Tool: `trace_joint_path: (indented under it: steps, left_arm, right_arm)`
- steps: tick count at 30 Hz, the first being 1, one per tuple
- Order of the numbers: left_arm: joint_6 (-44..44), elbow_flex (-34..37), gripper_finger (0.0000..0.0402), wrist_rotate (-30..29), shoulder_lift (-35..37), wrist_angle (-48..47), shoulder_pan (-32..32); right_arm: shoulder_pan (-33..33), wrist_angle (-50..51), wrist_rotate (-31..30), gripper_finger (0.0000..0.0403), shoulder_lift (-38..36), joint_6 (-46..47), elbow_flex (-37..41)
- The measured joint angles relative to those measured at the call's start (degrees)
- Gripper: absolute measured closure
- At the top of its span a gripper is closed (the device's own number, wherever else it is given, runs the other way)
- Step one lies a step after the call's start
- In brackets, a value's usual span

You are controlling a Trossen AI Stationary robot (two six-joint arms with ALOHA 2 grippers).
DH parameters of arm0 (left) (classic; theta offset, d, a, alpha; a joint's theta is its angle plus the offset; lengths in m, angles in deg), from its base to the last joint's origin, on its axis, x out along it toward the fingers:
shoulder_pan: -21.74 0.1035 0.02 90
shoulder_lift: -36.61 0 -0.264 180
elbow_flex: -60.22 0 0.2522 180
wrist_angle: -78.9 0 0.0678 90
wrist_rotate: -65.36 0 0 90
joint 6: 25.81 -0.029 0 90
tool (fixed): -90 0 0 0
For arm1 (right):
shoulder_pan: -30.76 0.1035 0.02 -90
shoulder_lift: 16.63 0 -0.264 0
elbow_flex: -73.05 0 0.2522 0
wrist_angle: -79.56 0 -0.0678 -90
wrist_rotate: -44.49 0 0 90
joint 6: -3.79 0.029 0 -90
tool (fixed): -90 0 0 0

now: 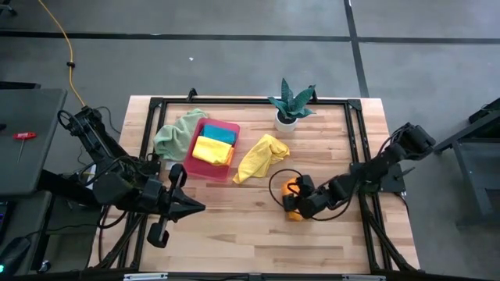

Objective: Fold microfiber towels
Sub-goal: Fold the orange microfiber cloth

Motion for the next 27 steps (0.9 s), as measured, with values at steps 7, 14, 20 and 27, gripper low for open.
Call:
trace_joint_path:
  steps: [7,14,20,27]
  left_arm:
    - [0.4,0.0,0.0401,0.0,0.0,0.0,0.4]
    - [0.5,0.0,0.0401,0.1,0.0,0.0,1.7]
    - [2.0,0.0,0.0401,0.1,0.0,0.0,2.6]
    - [3.6,0.0,0.0401,0.1,0.0,0.2,3.1]
  right_arm:
    - [-2.3,3.9,-1.3,0.0225,-6.2,-10.2,0.0]
    - [-3.4,7.3,1.8,0.0225,-7.2,-16.8,0.0]
    - [-5.0,0.5,10.5,0.0294,-2.4,-29.8,0.0]
    - [-9.1,1.1,12.1,0.0383,-0.5,-37.8,0.0]
